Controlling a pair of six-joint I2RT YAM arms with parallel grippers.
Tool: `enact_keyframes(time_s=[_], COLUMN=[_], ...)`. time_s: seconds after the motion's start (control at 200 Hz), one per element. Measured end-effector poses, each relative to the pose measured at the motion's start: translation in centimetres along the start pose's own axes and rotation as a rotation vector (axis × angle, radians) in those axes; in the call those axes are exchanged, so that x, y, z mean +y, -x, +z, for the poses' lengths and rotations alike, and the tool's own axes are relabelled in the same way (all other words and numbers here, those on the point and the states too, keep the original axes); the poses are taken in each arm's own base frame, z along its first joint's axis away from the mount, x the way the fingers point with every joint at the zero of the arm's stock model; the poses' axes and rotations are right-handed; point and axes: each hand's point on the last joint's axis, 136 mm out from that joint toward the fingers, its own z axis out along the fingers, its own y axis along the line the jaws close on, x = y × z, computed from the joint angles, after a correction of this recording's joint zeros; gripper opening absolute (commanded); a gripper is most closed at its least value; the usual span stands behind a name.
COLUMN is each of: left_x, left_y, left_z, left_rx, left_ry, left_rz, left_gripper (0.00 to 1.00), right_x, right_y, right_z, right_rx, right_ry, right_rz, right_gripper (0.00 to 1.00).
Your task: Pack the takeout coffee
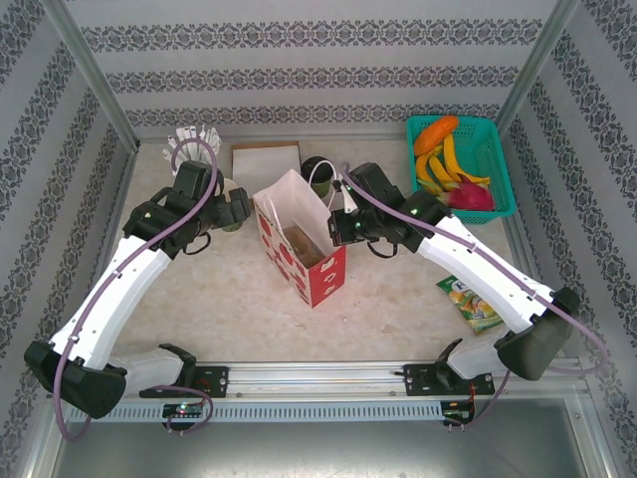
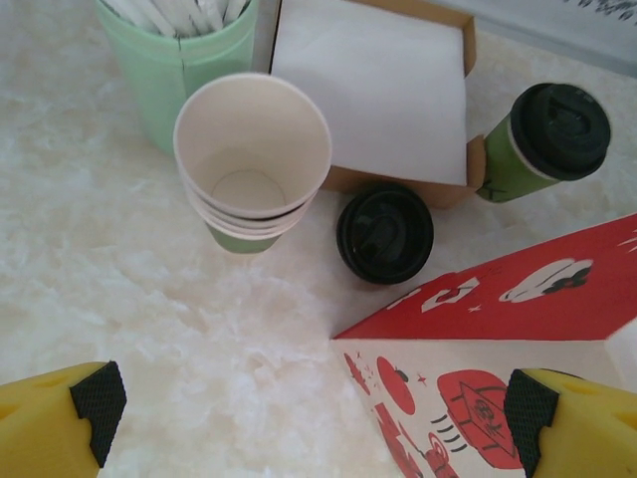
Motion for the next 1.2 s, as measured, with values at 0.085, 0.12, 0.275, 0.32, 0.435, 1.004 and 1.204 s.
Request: enact_keyframes(time_s=[0.085,0.12,0.275,0.32,0.435,1.004,1.204], left_x=[0.3,0.5,1.8,2.0,2.3,1.6,2.1], left_y=[-0.7,-0.9,-2.3,-2.6,-3.1,-4.0,-4.5], left_z=[0.5,0.7,1.8,2.0,2.6,6.4,7.1], left_rx=[0.017,0.022,0.046,0.055,0.073,0.111,0.106], left_ry=[0.013,0.022,0.076,0.083,0.09,0.101,0.124], left_rz=[-0.014,-0.02,-0.06,-0.073,-0.096,-0.146,-0.165], left_gripper=[1.0,1.0,1.0,1.0,1.0,1.0,1.0], right_x=[0.2,0.3,1.0,1.0,1.0,2.6,-1.9], right_y=[-0.1,-0.2,-0.3,-0.3,-0.1,4.7,7.9], right_z=[0.2,0.4,0.9,1.1,1.2,-7.1,-8.3], right_rx=[-0.008,-0.008,-0.006,-0.006,-0.007,-0.325,-0.521], right_ry=[-0.018,-0.025,-0.035,-0.038,-0.039,0.156,0.067], right_rz=[0.018,0.022,0.047,0.061,0.081,-0.111,-0.035], right_gripper=[0.02,0.04,0.17,0.22,0.36,0.98,0.98])
